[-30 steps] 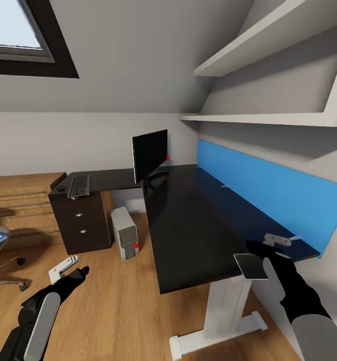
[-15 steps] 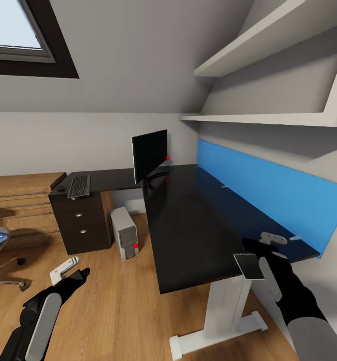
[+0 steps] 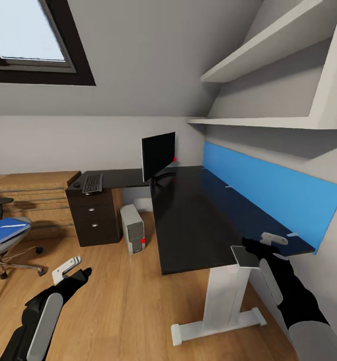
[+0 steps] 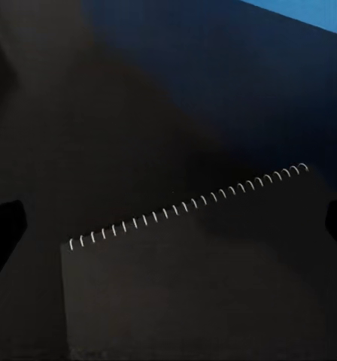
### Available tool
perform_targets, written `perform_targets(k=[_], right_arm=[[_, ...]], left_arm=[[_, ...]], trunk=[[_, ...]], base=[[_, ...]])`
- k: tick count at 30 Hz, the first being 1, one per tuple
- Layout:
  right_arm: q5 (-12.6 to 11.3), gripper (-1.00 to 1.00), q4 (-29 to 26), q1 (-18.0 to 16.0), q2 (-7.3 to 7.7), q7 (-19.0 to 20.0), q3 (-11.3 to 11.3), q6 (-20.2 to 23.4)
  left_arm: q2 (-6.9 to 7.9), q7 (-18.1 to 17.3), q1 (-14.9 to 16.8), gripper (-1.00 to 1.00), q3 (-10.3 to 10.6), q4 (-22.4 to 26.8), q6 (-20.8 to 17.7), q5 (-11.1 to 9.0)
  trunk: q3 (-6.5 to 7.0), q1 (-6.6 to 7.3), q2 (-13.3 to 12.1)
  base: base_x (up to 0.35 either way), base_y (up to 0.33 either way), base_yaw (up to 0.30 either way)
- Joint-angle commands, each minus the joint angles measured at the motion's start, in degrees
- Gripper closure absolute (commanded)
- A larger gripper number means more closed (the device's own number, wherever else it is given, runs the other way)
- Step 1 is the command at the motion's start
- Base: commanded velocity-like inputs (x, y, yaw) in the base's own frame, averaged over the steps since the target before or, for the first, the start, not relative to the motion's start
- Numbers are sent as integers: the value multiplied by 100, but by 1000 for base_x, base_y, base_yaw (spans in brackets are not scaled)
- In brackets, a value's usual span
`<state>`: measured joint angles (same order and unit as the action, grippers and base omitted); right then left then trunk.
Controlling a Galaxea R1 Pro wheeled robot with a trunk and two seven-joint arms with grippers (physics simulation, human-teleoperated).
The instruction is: In the bedroom, organize the workspace by keeping the computer under the desk, ensuring the monitor is on the desk, placing the keyboard on the desk next to the monitor, placing the mouse on the desk next to the keyboard, moving the folder from the swivel chair onto the desk next to the mouse, stacking the notebook on top of the folder with the pen on top of the notebook, and positioning the swivel chair next to the desk.
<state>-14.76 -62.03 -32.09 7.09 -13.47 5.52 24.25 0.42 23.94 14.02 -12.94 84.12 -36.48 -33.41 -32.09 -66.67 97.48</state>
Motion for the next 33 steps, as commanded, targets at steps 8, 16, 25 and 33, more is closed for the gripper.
perform_targets(k=[8,16,25,33], right_arm=[[-51,-100,-41,9,-2,-33,-7,19],[-63,-100,-25,87,57,-5,45,10],[-127,-100,-8,193,56,53,248,20],[-909,-100,4,329,64,860,1131,199]], left_arm=[[2,49,5,-100,5,7,-17,-61],[2,49,5,-100,8,7,-17,-61],[2,41,5,-100,3,12,-17,-72],[-5,43,5,-100,2,166,-7,-86]], trunk=[[-2,4,4],[-2,4,4],[-2,4,4],[-2,4,4]], base=[[-298,-136,23],[-293,-177,0],[-137,-109,0],[-10,-8,0]])
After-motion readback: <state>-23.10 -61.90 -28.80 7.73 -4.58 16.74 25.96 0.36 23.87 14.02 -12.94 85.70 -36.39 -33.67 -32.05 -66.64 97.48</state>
